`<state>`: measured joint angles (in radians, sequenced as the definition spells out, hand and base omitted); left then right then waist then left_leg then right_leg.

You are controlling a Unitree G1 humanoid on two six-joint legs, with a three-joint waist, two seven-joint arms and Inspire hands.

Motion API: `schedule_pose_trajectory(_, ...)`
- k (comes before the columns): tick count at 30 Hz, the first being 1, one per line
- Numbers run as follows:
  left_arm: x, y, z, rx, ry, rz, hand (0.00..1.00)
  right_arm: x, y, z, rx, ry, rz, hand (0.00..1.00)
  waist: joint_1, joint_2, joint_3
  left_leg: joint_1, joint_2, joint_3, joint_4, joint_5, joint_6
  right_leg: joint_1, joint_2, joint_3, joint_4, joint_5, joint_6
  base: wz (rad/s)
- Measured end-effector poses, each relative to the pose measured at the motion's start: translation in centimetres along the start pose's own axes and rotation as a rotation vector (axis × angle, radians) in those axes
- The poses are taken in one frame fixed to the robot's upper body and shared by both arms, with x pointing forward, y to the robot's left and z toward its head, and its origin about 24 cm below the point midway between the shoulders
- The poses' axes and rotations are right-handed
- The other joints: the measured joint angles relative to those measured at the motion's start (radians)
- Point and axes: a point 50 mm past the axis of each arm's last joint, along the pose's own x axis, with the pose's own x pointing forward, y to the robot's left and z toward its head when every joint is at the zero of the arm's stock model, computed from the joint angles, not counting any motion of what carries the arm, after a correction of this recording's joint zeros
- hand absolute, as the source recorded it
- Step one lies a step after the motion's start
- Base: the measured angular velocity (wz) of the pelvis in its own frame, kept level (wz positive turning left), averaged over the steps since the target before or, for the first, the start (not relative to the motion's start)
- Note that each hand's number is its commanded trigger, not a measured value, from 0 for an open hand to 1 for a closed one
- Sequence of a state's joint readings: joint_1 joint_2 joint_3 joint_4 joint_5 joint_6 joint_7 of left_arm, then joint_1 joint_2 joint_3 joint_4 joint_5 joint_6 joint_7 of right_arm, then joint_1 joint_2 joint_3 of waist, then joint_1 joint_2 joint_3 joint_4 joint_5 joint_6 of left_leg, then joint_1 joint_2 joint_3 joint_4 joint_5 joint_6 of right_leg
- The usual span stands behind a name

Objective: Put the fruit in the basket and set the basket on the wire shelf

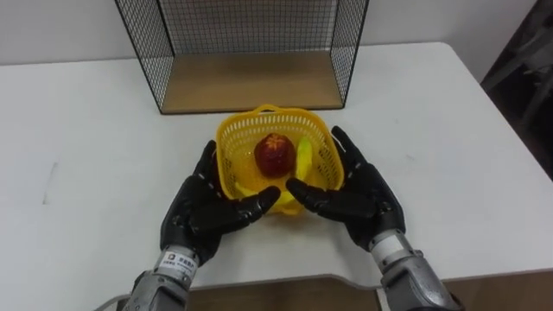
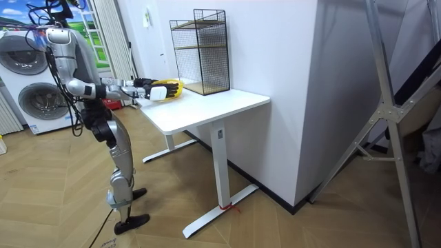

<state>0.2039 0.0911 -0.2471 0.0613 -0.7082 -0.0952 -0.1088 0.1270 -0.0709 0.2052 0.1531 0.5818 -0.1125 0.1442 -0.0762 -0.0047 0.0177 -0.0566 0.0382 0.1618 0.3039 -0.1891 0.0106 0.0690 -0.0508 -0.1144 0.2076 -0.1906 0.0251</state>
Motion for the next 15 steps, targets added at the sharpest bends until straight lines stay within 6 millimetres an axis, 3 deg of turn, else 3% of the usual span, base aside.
schedule_pose_trajectory(9,1.0,-1.1,1.7,-0.003,-0.107,-0.032,0.00,1.1,1.1,1.5,0.004,-0.094,0.024,0.00,0.005,-0.002,-0.0004,0.001,0.002,-0.001,0.002,0.000,0.000,-0.004,0.000,-0.001,0.011,0.000,0.000,0.00)
schedule_pose_trajectory(15,1.4,-2.3,3.6,-0.037,-0.215,-0.083,0.00,2.0,2.0,2.9,0.048,-0.183,0.045,0.00,0.004,-0.017,-0.0108,0.005,0.000,-0.001,0.003,0.001,0.000,0.002,0.001,-0.001,-0.003,0.000,0.000,0.00)
